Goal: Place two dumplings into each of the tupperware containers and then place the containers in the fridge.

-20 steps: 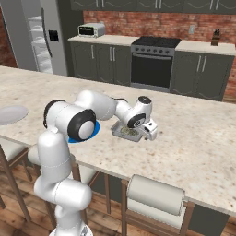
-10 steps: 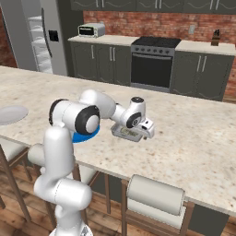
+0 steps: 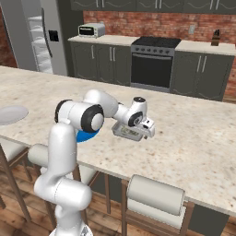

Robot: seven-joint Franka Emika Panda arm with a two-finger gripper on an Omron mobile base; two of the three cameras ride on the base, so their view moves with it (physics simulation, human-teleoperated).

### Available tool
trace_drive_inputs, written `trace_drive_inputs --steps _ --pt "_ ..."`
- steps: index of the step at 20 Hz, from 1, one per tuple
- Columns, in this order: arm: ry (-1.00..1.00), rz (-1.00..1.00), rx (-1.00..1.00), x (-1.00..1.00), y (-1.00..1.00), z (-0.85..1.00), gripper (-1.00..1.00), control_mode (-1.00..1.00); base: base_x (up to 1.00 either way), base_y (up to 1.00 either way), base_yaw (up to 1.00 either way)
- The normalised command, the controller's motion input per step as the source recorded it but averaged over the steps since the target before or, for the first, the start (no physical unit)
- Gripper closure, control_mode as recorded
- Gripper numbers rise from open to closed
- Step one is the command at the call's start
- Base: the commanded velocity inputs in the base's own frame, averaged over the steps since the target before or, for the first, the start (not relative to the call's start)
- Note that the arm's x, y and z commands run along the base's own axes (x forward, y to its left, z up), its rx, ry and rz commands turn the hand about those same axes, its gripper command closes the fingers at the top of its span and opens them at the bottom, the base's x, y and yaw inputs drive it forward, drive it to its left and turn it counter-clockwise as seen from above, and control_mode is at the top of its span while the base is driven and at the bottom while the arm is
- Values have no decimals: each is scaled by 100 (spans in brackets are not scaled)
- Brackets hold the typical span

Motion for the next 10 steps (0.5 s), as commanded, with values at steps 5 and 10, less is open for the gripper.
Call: trace_drive_inputs --steps 5,10 --pt "0 0 0 2 0 -58 100 -100 0 0 0" --pt "1 0 0 0 3 -60 100 -100 0 0 0"
